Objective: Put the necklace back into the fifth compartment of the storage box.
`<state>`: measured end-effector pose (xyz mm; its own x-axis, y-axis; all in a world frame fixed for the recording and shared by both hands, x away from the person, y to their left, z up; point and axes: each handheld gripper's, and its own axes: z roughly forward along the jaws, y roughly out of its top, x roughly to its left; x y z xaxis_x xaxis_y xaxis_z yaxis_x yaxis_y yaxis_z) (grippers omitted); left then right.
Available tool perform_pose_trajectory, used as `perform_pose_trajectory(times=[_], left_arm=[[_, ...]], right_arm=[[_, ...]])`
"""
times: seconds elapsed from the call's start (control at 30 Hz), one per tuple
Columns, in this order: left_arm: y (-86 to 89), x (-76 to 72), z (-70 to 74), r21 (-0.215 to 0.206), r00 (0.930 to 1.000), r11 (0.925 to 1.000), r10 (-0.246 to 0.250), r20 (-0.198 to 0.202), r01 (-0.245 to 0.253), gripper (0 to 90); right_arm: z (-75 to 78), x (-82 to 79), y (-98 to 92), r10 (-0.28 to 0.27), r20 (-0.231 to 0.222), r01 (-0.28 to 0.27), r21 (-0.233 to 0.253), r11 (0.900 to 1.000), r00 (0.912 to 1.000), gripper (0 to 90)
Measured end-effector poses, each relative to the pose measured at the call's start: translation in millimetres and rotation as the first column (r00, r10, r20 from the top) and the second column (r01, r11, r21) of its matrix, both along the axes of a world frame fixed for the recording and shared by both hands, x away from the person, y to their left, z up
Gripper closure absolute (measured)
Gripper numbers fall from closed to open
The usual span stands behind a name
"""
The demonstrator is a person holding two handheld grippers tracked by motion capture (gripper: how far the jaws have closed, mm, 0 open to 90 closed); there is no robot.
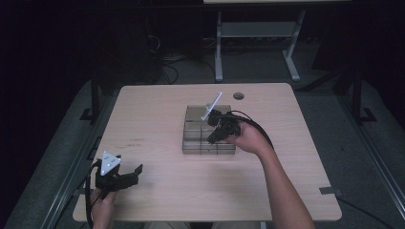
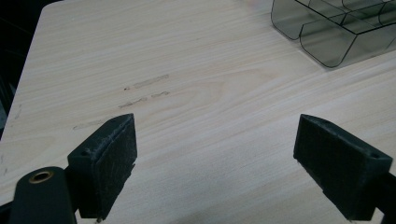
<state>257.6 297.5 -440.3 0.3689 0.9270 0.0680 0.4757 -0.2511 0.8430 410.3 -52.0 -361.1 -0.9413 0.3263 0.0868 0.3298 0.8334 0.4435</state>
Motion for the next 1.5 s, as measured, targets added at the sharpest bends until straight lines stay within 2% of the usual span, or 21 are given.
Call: perform_pose_trajectory(times=[0.4,0.73,1.5], left_arm=[[0.8,1.0,-0.6,-0.002,1.0000,1.0000,0.005,-0.002,-0.005,13.0],[1.8,0.6,-0.1,-0.005,1.0000,1.0000,0.008,-0.002,-0.008,13.0],[1.4,0.2,0.8,0.004,1.0000,1.0000,0.002,-0.003,-0.002,13.0]], right_arm=[[-10.1,11.5,4.7,-0.018,-0.024,0.018,-0.009,1.000,0.9995,86.8],[-20.1,19.0,12.8,-0.026,-0.038,0.024,-0.036,0.999,0.9989,86.8],[-40.8,32.8,15.8,-0.068,-0.073,0.062,-0.079,0.995,0.9950,86.7]])
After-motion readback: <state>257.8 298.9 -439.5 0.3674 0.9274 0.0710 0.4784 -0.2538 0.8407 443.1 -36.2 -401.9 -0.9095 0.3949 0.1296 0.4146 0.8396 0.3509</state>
